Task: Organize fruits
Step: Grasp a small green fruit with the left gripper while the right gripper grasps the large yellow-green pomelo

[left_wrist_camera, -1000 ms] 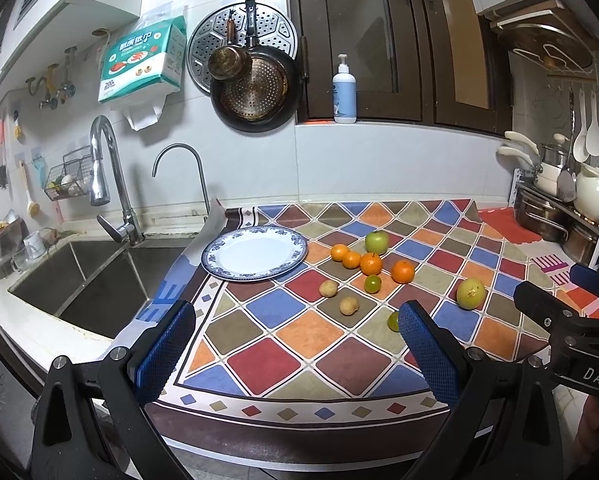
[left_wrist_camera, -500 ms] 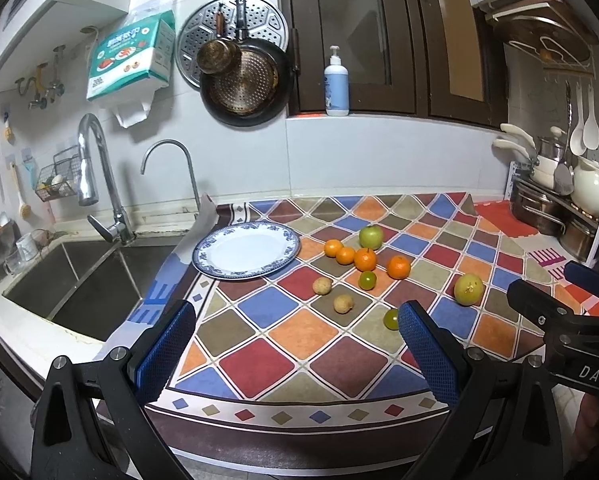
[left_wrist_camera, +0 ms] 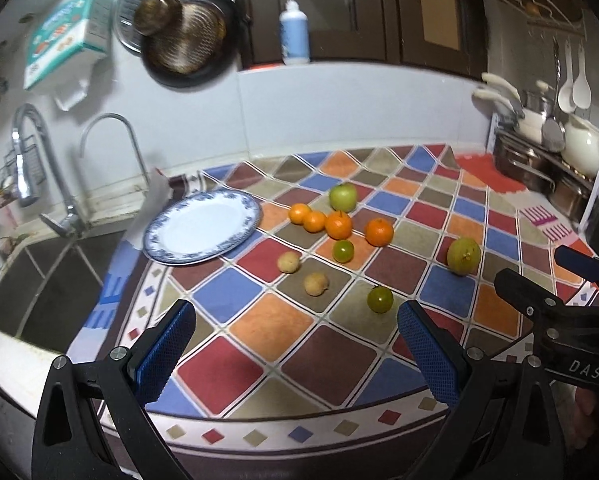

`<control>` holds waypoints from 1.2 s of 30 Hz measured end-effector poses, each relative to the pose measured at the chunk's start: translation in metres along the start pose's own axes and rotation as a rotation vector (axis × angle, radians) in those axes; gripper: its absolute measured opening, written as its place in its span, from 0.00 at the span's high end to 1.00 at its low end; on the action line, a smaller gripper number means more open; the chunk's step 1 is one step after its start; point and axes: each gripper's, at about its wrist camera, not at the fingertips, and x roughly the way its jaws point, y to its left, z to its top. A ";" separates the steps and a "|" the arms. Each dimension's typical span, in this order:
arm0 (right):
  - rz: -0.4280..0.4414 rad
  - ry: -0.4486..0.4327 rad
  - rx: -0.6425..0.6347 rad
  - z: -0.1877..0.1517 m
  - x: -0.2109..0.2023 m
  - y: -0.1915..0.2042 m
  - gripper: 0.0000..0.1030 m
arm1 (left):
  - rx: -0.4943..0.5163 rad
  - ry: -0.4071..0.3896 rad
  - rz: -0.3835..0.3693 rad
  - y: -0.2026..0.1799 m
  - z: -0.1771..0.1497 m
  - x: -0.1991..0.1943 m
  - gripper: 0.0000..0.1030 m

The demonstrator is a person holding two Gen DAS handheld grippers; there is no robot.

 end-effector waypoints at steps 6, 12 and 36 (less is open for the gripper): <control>-0.053 0.044 0.021 0.006 0.027 -0.003 0.01 | 0.050 0.042 -0.062 -0.001 0.011 0.034 0.01; -0.118 0.070 0.049 0.009 0.049 -0.007 0.01 | 0.114 0.075 -0.122 -0.005 0.015 0.061 0.05; 0.013 0.242 0.014 0.002 0.139 -0.059 0.21 | 0.054 0.260 -0.180 -0.067 -0.003 0.133 0.61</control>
